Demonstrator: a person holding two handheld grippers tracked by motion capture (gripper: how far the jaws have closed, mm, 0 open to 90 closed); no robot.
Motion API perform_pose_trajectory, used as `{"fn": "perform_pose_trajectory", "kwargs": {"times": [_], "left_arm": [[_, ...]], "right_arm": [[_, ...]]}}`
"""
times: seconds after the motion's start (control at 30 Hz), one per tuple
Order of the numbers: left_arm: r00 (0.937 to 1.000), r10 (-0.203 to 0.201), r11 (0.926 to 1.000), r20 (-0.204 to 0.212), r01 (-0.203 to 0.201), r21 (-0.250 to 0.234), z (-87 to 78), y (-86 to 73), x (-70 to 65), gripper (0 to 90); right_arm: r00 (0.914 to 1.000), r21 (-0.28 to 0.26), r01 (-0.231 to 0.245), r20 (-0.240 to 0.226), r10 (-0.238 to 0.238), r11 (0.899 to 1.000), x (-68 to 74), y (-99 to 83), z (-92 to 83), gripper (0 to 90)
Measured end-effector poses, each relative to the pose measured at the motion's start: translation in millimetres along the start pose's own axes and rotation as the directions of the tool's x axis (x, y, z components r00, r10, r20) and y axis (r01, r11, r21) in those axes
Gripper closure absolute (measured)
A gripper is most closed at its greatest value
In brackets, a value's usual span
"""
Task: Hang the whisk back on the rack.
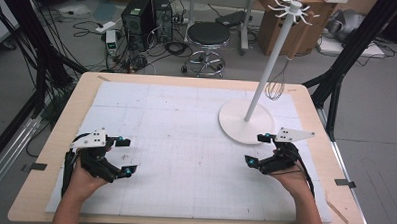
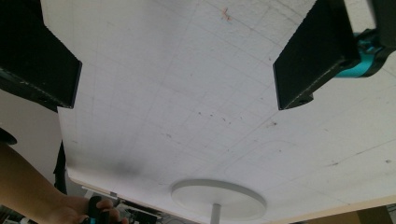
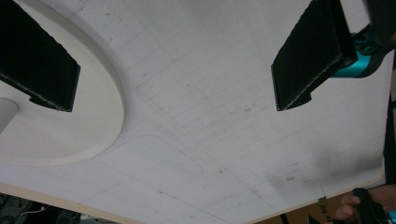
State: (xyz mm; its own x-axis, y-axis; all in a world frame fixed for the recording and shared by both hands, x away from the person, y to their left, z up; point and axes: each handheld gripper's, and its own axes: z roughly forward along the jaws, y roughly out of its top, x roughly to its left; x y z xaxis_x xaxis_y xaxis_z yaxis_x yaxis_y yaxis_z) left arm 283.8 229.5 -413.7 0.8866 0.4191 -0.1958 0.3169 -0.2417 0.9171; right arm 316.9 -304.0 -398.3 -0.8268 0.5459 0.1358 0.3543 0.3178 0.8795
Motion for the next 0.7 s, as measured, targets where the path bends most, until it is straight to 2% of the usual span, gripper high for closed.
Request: {"fn": "perform_pose_trajectory", "kwargs": {"times": [0.7], "left_arm": [[1.0,-0.002,0.9999,-0.001,0.002,0.011,1.4,-1.0,0.4,1.7]], "right_arm": [[1.0,0.004,-0.002,-0.007,0.002,1.0,-1.8,-1.0,1.7,0.4]]}}
